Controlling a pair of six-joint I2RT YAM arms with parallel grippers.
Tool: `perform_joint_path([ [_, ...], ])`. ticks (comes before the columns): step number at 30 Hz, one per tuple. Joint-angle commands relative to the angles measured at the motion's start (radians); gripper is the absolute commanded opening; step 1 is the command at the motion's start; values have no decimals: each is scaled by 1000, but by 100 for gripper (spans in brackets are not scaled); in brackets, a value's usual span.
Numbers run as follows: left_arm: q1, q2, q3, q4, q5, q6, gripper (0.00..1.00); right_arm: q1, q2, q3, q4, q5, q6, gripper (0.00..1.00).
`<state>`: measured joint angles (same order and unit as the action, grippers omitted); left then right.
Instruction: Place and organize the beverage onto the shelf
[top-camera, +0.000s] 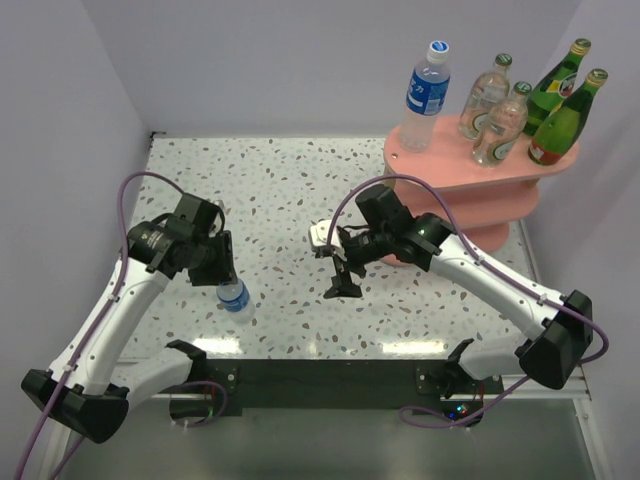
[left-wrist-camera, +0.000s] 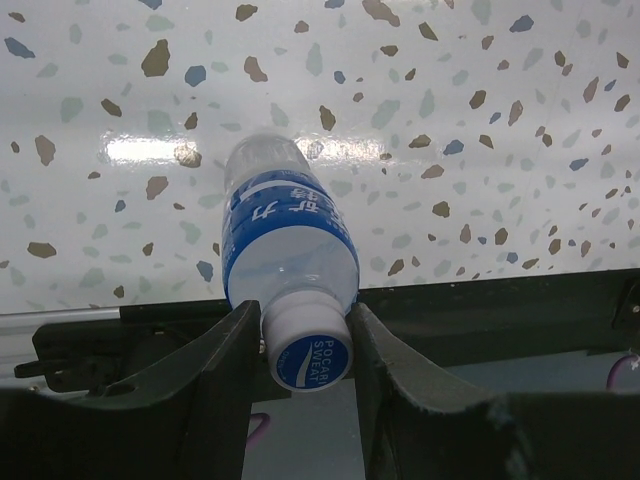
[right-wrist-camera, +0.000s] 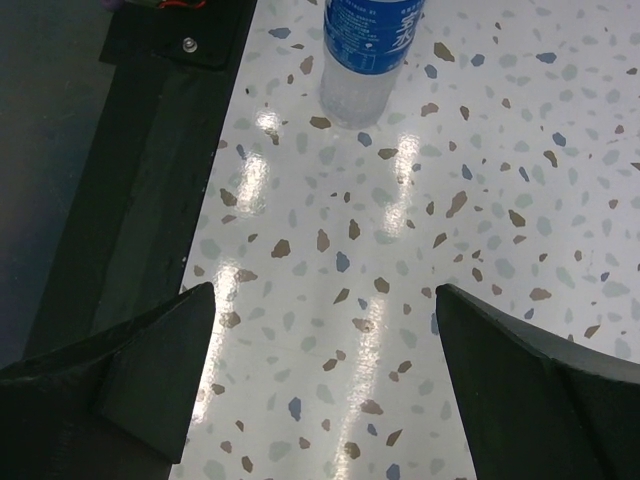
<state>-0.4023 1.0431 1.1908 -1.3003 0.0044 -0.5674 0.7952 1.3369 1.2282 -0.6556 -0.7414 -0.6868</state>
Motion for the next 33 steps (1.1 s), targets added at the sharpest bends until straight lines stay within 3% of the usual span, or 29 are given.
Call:
perform_joint_path([
  [1, -6, 6, -20, -16, 37, -17, 43, 9, -2, -12, 45, 10, 21, 95],
  [4, -7, 9, -20, -16, 37, -17, 41, 10, -1, -13, 50, 10, 26, 95],
  [7, -7, 15, 3, -16, 39, -14, 27, 12, 1, -19, 62, 8, 39, 95],
  [11, -7, 15, 67, 22, 95, 9, 0, 16, 10, -32, 97, 8, 82, 95],
  [15, -7, -2, 92, 120, 206, 6, 0, 25, 24, -38, 190, 22, 202, 95],
  [33, -7, 34, 53, 483, 454, -84, 0, 160, 120, -61, 461, 229, 612, 95],
])
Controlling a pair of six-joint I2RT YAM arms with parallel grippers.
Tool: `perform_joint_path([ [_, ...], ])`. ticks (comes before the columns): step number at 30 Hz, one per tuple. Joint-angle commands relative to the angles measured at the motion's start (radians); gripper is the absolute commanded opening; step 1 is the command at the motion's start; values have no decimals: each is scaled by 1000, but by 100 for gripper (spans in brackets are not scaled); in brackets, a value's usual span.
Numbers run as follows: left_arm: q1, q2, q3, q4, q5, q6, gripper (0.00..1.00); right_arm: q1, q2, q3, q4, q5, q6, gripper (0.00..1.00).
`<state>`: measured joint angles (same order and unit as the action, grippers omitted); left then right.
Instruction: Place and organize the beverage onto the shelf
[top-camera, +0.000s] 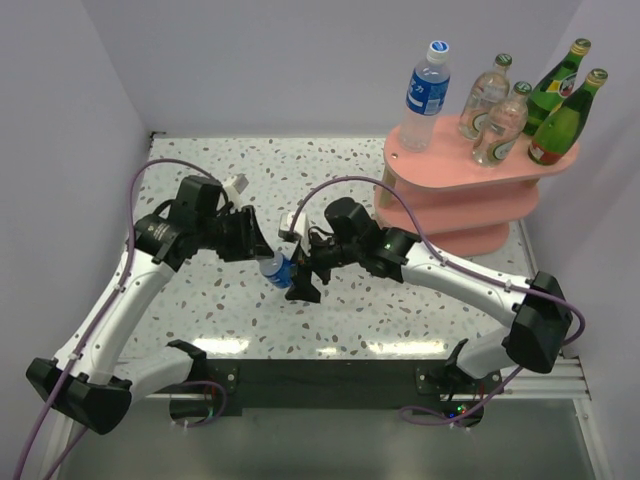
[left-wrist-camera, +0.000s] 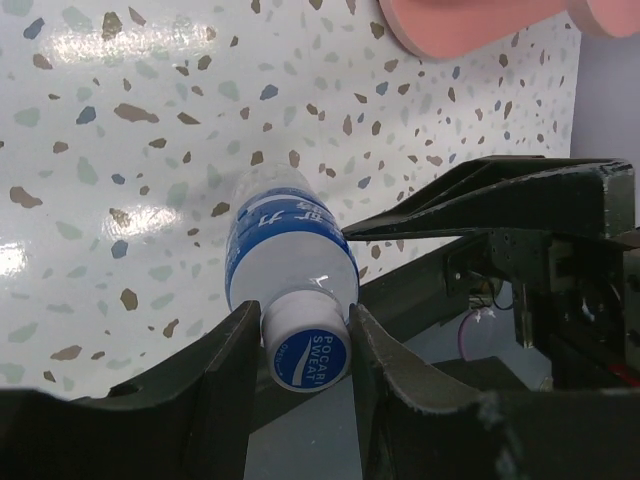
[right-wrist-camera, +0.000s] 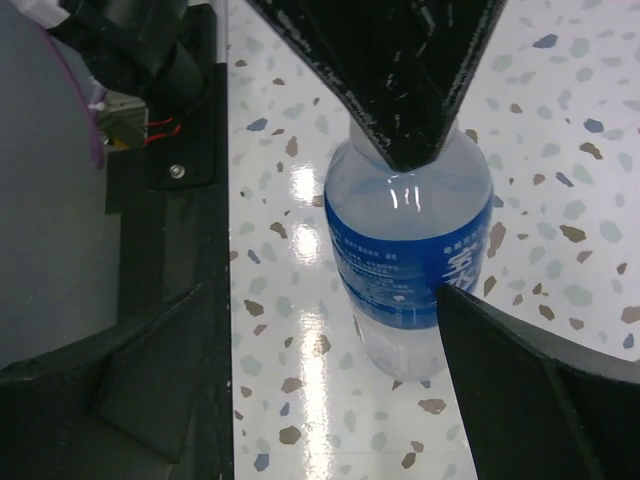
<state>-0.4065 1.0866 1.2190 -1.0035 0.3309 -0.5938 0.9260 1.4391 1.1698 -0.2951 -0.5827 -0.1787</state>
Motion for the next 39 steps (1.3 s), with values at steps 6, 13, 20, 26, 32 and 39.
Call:
perform_joint_path([
  [6, -3, -13, 11, 239, 181, -77, 0, 69, 84, 48, 122, 282, 94, 95],
  [13, -3, -19, -15, 285, 214, -95, 0, 91, 138, 93, 131, 354, 85, 93],
  [20, -3, -21, -15, 287, 218, -90, 0, 105, 152, 109, 128, 362, 70, 51],
  [26, 0, -22, -9, 284, 189, -86, 2, 102, 115, 116, 73, 351, 1, 0],
  [32, 17, -31, 43, 249, 132, -60, 61, 73, 66, 132, -44, 220, -97, 0],
  [39, 47, -50, 80, 206, 89, -8, 76, -12, 14, 159, -168, -35, -189, 0],
])
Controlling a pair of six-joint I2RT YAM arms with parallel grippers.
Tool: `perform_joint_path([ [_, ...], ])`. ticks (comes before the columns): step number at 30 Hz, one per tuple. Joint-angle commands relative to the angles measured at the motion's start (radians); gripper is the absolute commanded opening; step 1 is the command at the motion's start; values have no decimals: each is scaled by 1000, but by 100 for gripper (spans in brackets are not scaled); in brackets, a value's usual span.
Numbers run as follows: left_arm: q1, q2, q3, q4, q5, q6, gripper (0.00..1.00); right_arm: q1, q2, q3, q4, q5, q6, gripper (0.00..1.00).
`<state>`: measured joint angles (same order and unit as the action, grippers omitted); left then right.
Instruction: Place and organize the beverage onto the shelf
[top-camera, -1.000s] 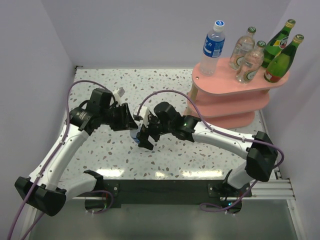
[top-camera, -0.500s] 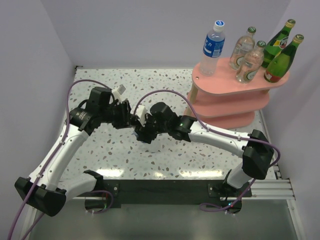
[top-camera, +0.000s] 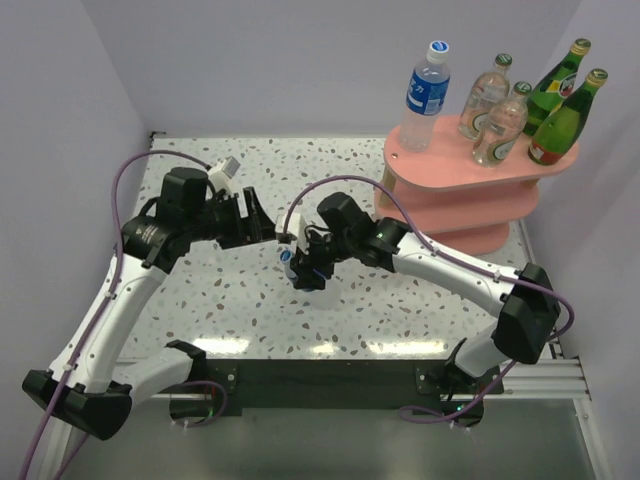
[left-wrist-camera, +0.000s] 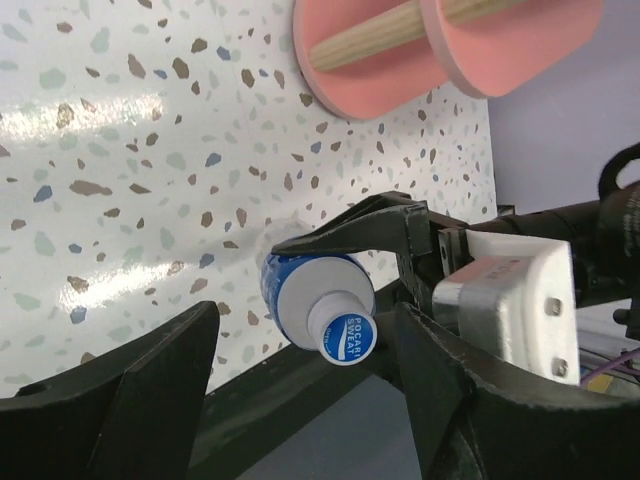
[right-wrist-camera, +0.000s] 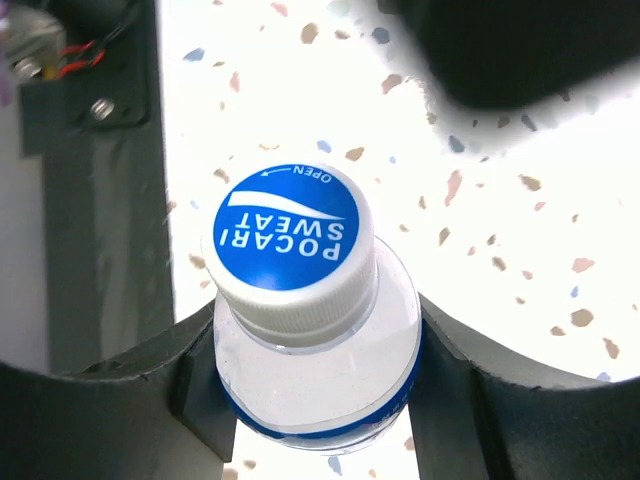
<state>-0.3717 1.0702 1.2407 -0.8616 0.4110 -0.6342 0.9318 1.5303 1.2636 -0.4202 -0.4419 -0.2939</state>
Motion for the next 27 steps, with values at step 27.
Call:
perform_joint_path([
  [27, 16, -145, -76, 248, -385, 206, 94, -261, -345, 658, -261, -189, -47, 0],
])
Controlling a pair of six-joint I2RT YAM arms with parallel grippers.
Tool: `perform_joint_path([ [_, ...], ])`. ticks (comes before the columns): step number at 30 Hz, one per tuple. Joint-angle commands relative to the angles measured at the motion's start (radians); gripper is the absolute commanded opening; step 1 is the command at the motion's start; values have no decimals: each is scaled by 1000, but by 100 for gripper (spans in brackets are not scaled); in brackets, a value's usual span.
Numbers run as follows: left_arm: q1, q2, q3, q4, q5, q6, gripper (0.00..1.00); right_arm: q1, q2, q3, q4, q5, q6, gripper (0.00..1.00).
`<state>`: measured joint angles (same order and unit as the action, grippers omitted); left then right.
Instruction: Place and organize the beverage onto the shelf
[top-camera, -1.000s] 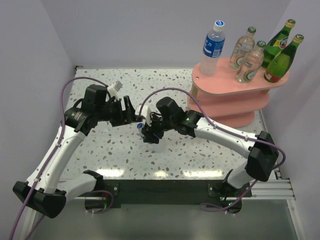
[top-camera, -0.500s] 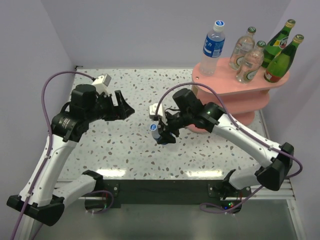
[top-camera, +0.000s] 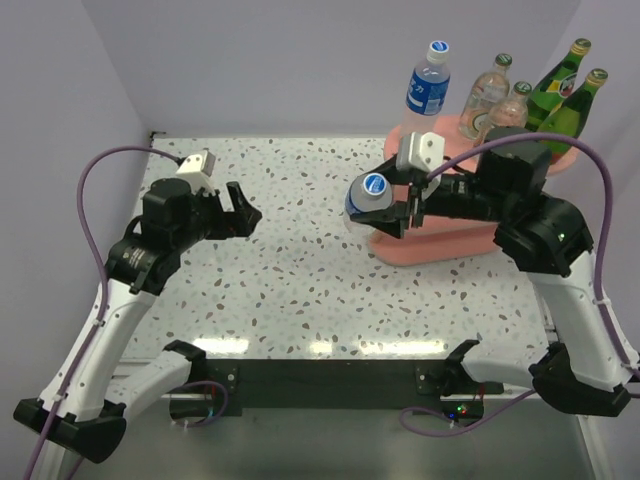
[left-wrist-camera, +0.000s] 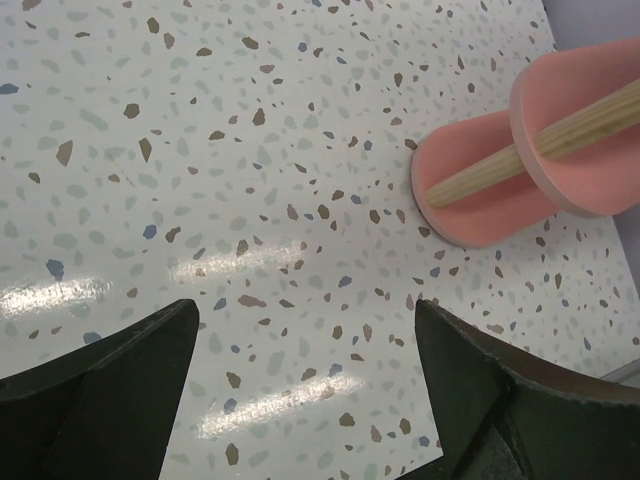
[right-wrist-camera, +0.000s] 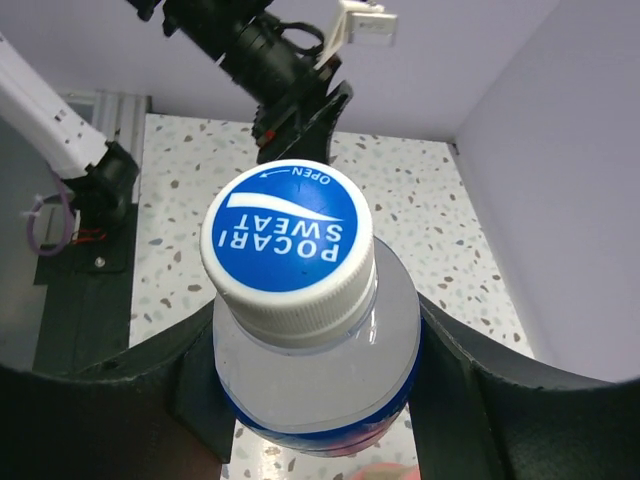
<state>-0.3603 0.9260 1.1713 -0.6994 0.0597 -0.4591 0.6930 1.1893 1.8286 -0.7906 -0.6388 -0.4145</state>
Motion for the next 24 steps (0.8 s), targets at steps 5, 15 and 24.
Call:
perform_joint_path([
  [5, 4, 4, -32, 107, -27, 34, 95, -56, 21, 228, 102, 121, 138, 0],
  [15, 4, -7, -71, 129, -23, 42, 95, -156, 20, 316, 71, 440, 200, 0],
  [24, 4, -7, -81, 135, -26, 48, 95, -213, 61, 356, 60, 678, 309, 0],
])
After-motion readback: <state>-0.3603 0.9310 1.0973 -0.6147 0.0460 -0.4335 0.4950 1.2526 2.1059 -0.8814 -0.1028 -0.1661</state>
